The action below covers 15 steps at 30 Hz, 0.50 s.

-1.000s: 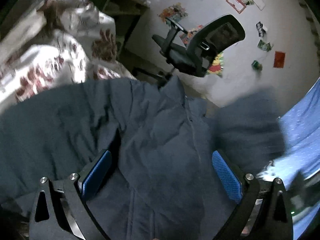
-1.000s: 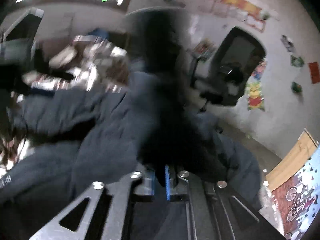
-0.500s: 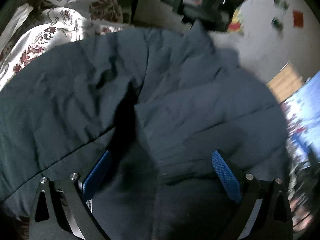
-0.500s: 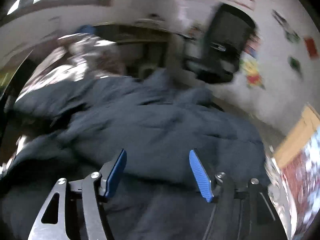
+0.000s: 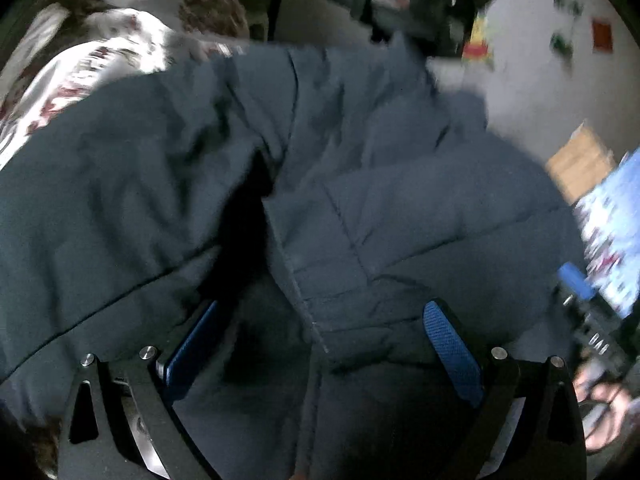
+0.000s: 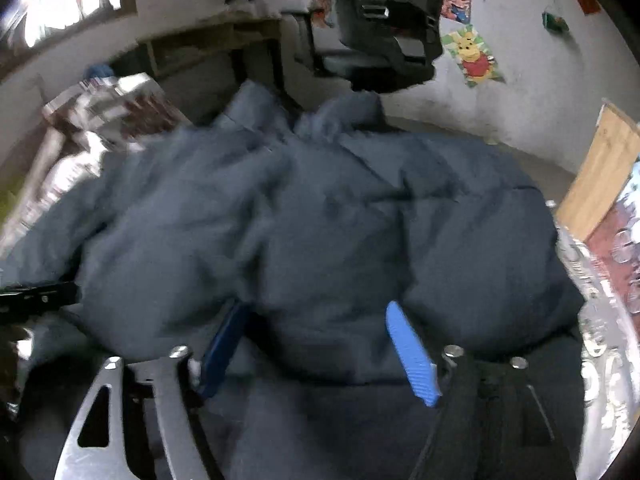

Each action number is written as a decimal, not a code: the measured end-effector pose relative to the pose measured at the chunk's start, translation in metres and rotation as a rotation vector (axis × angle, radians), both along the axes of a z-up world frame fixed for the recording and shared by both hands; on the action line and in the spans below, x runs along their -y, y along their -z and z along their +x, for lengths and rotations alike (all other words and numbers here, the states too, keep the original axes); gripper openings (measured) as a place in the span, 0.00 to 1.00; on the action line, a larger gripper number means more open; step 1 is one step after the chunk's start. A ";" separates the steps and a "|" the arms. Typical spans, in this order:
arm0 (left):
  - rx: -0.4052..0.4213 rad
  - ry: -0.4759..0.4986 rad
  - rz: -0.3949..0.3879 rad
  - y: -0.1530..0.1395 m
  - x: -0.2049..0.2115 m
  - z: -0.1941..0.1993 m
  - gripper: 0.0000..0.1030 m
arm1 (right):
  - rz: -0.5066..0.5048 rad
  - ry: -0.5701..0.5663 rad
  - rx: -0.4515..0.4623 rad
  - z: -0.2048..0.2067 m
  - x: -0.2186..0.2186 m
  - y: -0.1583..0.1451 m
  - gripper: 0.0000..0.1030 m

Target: Fold large clothes

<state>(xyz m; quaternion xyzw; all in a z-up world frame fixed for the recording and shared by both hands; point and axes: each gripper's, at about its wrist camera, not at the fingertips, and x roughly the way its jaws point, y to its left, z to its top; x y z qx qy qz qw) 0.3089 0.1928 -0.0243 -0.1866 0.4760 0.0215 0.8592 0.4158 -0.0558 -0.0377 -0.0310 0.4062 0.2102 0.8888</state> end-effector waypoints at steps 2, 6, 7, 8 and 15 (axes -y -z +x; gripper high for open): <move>0.071 -0.046 -0.004 -0.020 -0.009 -0.021 0.96 | 0.041 -0.021 0.034 -0.008 -0.006 -0.011 0.86; 0.181 -0.179 0.013 -0.051 -0.043 -0.081 0.96 | 0.082 -0.097 0.063 -0.024 -0.034 -0.026 0.89; 0.201 -0.226 0.013 -0.055 -0.054 -0.101 0.96 | 0.088 -0.110 0.064 -0.026 -0.040 -0.027 0.91; 0.201 -0.275 0.017 -0.059 -0.060 -0.108 0.96 | 0.096 -0.126 0.065 -0.030 -0.047 -0.029 0.92; 0.089 -0.725 -0.133 -0.034 -0.141 -0.193 0.96 | 0.061 -0.201 0.089 -0.046 -0.083 -0.025 0.95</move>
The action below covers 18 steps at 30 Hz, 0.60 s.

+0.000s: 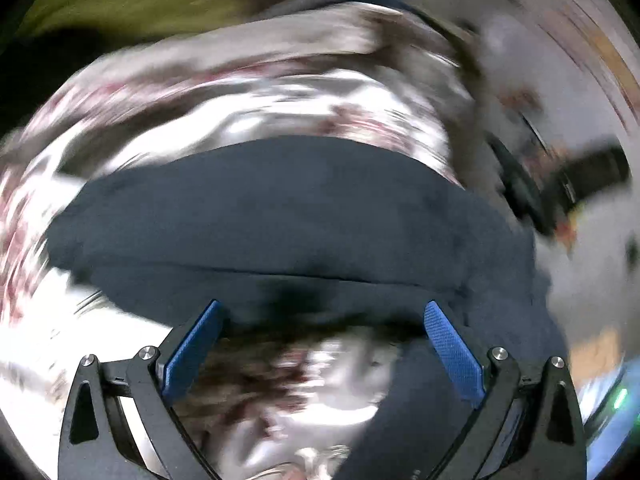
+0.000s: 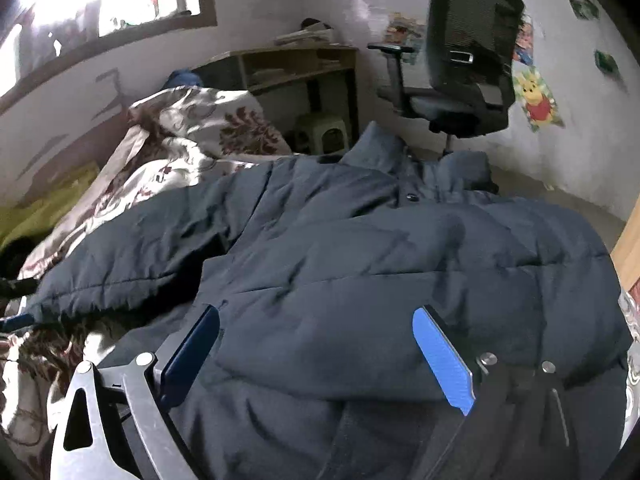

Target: Fold large clothes

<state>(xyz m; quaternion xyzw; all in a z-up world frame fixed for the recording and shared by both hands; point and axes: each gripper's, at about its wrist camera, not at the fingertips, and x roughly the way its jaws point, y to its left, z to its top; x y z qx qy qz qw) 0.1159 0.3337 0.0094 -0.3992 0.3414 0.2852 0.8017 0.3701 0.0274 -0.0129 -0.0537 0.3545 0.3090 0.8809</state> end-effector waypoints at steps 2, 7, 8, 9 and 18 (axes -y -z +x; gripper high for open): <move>0.013 -0.113 -0.028 0.001 -0.023 -0.030 0.96 | -0.014 -0.009 0.005 -0.002 -0.004 0.004 0.95; 0.020 -0.205 -0.085 0.006 -0.055 -0.048 0.96 | -0.034 0.021 0.018 -0.002 -0.007 0.012 0.95; 0.020 -0.213 -0.100 0.008 -0.057 -0.047 0.95 | -0.039 0.041 0.022 0.000 -0.006 0.013 0.95; 0.023 -0.226 -0.118 0.011 -0.060 -0.046 0.95 | -0.040 0.057 0.022 0.002 -0.006 0.015 0.95; 0.045 -0.297 -0.034 0.011 -0.074 -0.047 0.19 | -0.210 0.116 -0.006 0.020 -0.018 0.051 0.98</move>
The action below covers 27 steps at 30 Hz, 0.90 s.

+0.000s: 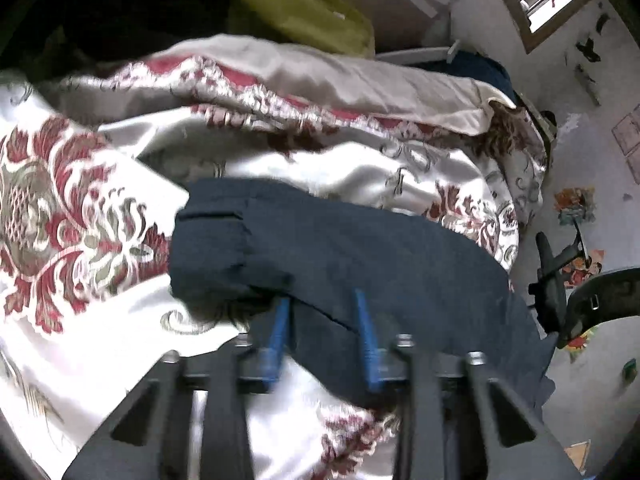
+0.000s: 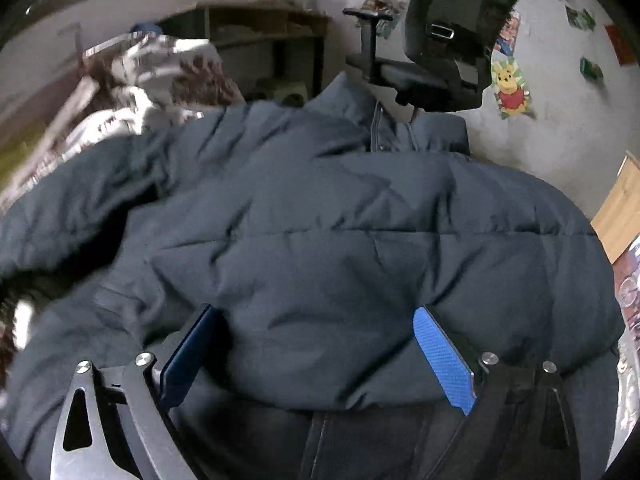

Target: Fold large clothes

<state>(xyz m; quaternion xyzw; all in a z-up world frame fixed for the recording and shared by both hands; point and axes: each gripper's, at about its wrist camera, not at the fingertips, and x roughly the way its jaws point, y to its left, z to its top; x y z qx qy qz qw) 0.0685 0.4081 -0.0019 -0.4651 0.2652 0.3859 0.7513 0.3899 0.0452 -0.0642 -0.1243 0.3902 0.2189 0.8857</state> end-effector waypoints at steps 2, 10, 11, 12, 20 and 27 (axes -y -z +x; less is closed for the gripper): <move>0.007 0.016 0.057 -0.009 0.002 0.002 0.11 | -0.013 -0.001 0.014 -0.001 -0.001 0.003 1.00; 0.077 0.246 0.494 -0.095 0.056 0.032 0.04 | 0.094 -0.008 0.029 -0.013 0.015 -0.014 1.00; 0.084 0.276 0.533 -0.103 0.065 0.036 0.04 | 0.104 -0.007 0.035 -0.016 0.019 -0.020 1.00; 0.106 0.325 0.589 -0.116 0.079 0.042 0.04 | 0.107 -0.010 0.044 -0.018 0.024 -0.026 1.00; 0.296 0.664 0.690 -0.172 0.173 0.112 0.04 | 0.109 0.021 0.118 -0.029 0.063 -0.074 1.00; 0.391 1.017 0.652 -0.159 0.269 0.188 0.04 | 0.089 0.109 0.158 -0.029 0.116 -0.100 1.00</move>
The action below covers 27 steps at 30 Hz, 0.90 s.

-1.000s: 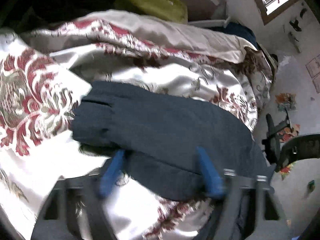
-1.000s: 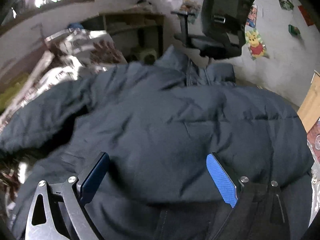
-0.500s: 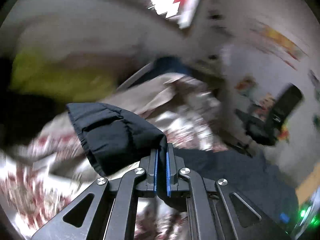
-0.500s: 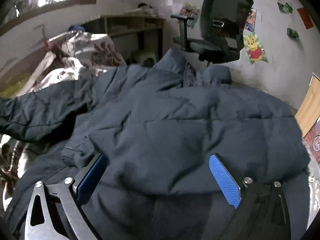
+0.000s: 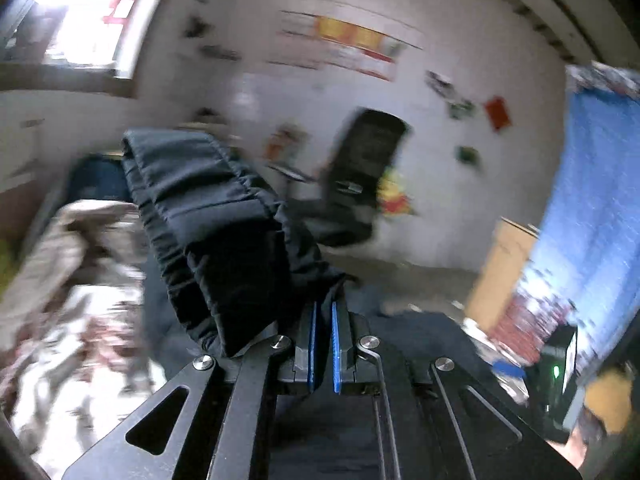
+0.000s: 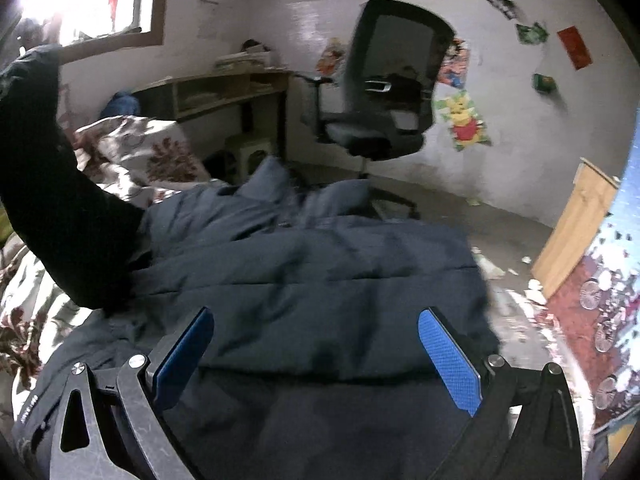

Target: Fold large clothes

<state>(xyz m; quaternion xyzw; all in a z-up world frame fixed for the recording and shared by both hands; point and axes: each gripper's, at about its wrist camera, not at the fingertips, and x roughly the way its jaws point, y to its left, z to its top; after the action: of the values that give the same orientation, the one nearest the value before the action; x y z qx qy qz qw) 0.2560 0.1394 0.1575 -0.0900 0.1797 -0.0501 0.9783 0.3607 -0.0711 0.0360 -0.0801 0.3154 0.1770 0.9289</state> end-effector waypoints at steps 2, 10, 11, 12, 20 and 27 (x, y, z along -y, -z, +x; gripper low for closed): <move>-0.030 0.098 0.014 0.016 0.028 0.018 0.04 | 0.004 0.038 -0.011 0.002 0.018 -0.001 1.00; -0.197 0.301 0.092 0.079 0.116 0.081 0.04 | 0.038 0.190 -0.101 0.015 0.085 0.020 1.00; -0.212 0.307 0.096 0.084 0.118 0.085 0.04 | 0.047 0.202 -0.115 0.015 0.093 0.023 1.00; -0.238 0.319 0.106 0.091 0.123 0.089 0.04 | 0.055 0.207 -0.127 0.016 0.099 0.027 1.00; -0.343 0.398 0.073 0.123 0.128 0.088 0.31 | 0.278 0.210 -0.137 0.012 0.131 0.031 1.00; -0.336 0.362 -0.019 0.107 0.098 0.066 0.60 | 0.558 0.177 -0.208 0.023 0.135 0.028 1.00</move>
<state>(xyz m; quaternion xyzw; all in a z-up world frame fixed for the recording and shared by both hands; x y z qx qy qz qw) 0.3216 0.0418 0.0509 -0.0727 0.3527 -0.2108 0.9088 0.3837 -0.2056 0.0084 0.2244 0.3538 0.1824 0.8895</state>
